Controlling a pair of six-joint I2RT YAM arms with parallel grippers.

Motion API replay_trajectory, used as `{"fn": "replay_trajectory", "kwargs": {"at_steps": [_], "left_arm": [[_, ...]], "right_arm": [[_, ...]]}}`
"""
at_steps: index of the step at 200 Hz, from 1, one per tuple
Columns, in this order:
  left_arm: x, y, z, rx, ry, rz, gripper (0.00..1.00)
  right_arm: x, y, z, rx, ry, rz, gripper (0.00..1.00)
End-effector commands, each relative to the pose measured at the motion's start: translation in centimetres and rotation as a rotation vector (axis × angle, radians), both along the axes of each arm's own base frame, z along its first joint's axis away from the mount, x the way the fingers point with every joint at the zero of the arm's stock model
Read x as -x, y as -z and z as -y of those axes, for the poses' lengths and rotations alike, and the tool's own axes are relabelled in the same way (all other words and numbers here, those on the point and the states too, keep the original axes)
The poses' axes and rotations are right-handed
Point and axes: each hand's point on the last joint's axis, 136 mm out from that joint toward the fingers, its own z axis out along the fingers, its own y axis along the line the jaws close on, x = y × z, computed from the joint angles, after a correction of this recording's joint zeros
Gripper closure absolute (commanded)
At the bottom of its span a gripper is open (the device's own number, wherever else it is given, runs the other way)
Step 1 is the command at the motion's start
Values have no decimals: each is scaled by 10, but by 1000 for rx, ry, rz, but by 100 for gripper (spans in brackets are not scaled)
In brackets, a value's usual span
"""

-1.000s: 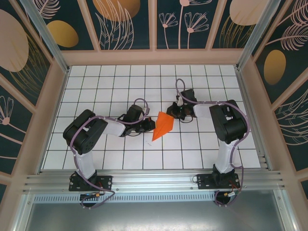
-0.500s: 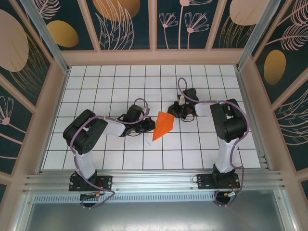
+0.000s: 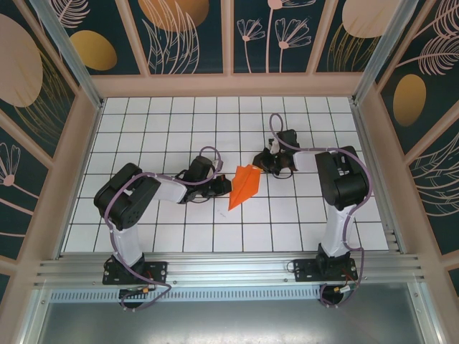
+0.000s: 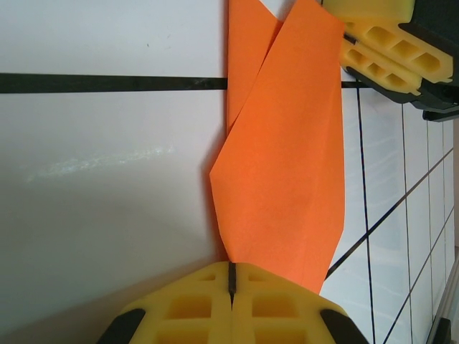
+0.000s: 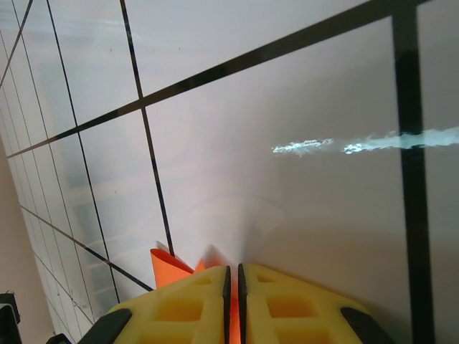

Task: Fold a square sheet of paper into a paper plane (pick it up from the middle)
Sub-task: Fourth fold the wing at the center of the table.

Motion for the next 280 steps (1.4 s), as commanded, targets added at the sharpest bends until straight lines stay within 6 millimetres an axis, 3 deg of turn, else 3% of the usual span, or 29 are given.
{"fn": "replay_trajectory", "kwargs": {"at_steps": [1, 26, 50, 107, 145, 209, 259, 280], "left_arm": [[41, 108, -81, -416, -85, -191, 100], [38, 105, -79, -408, -86, -187, 100], [33, 101, -72, -384, -81, -176, 100], [26, 88, -61, -334, -63, -147, 100], [24, 80, -55, -303, -51, -132, 98], [22, 77, -52, -297, -39, -123, 91], [23, 78, -52, -299, -35, -126, 92], [23, 78, -53, -302, -38, -126, 92]], "right_arm": [[-18, -8, 10, 20, 19, 39, 85], [-18, -41, -5, -37, -42, 105, 83], [-5, -51, -15, -10, -75, 130, 83], [57, -36, -54, -21, -158, 81, 87], [87, -6, -64, 12, -166, 14, 89], [94, 15, -56, 53, -162, -25, 89], [95, -24, -64, -9, -186, 42, 89], [105, -26, -71, -25, -204, 34, 89]]}}
